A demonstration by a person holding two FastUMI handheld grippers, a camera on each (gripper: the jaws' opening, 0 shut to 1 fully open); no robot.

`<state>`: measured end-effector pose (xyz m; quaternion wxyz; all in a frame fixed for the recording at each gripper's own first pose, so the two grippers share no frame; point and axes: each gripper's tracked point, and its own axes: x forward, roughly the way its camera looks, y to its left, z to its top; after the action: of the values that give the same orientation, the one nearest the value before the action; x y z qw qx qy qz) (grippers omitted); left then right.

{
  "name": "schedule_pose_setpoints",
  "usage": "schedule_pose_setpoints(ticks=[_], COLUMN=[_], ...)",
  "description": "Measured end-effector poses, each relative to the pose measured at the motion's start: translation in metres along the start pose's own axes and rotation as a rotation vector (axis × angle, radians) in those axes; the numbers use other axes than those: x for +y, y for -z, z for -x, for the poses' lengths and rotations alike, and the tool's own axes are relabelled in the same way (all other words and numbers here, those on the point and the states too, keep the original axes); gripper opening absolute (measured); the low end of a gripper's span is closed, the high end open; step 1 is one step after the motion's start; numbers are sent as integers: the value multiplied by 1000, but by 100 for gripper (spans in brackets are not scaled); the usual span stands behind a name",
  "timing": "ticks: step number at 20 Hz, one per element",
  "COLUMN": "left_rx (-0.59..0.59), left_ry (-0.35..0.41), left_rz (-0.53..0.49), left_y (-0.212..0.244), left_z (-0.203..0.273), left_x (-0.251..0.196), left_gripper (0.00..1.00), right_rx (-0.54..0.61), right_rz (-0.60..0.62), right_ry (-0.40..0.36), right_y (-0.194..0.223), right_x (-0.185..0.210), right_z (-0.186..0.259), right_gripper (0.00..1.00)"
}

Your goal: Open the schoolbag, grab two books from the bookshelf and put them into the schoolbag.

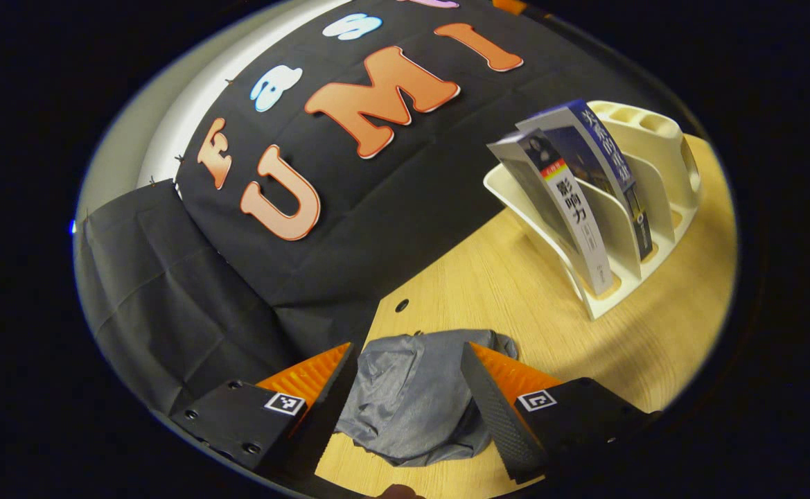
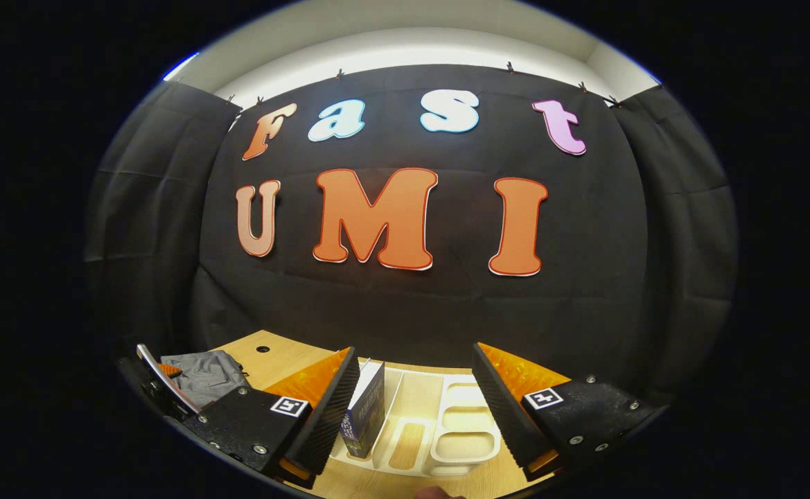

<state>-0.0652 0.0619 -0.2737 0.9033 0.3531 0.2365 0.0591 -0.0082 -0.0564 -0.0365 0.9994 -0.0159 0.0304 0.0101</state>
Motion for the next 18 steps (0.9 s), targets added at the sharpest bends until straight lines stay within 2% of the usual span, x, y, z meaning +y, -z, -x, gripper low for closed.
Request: schedule_pose_setpoints(ticks=[8,18], left_rx=[106,165], left_ry=[25,-61], left_rz=[-168,-298], left_y=[51,80], left_z=[-11,-19], left_x=[-26,-21], left_gripper=[95,92], right_rx=[-5,-2], right_rz=[-5,5], right_ry=[19,11], right_y=[1,4], right_x=[-10,-10], right_z=[-5,-9], right_gripper=[97,97])
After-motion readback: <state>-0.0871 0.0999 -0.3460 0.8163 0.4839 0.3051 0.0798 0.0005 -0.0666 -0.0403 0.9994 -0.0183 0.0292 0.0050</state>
